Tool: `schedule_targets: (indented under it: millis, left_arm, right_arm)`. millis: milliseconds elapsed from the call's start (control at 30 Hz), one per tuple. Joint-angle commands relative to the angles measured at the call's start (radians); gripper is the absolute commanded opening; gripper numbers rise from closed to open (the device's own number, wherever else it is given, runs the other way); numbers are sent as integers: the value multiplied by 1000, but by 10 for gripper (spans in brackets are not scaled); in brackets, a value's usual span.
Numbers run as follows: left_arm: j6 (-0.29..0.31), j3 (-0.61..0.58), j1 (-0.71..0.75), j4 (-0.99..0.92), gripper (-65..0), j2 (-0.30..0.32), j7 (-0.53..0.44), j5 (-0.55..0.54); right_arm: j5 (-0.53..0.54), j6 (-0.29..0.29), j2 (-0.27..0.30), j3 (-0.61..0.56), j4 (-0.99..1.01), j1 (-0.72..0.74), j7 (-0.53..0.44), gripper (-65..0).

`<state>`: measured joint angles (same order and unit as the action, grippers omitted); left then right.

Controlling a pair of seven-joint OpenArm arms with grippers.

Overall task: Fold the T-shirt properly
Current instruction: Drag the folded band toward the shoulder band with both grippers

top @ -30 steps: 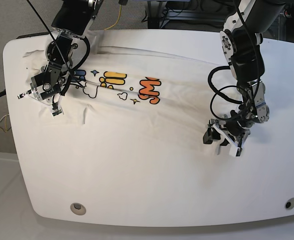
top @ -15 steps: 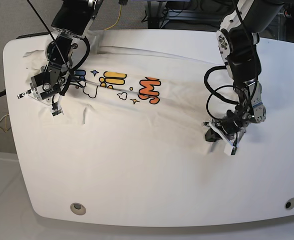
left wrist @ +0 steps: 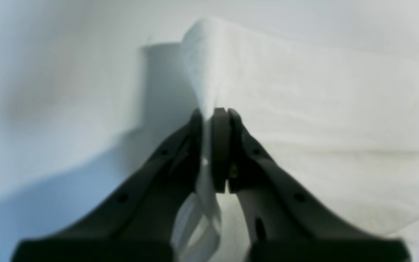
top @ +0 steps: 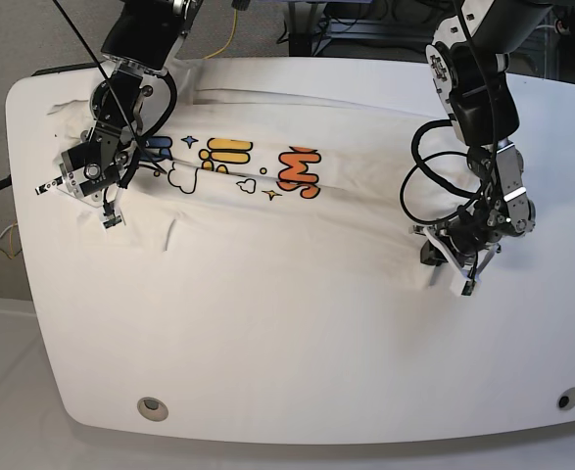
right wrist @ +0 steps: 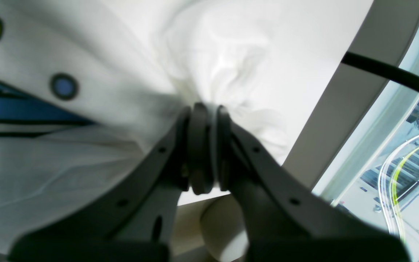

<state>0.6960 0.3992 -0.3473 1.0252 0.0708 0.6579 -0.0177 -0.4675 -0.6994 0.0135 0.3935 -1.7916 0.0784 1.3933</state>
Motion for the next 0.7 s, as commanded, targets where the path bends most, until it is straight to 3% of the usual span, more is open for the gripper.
schedule_targets:
  millis: [0,367,667]
  left_arm:
    - [2,2,-29,74,-623,8,13,-17]
    - [2,2,-17,292,-623,8,191,-17]
    - [2,2,6,375,-623,1,260,-18]
  right_arm:
    - [-9,1,10,0,-15,27,3,-632]
    - [-7,1,9,0,-15,28,3,-632]
    - [-7,1,9,0,-15,28,3,-632]
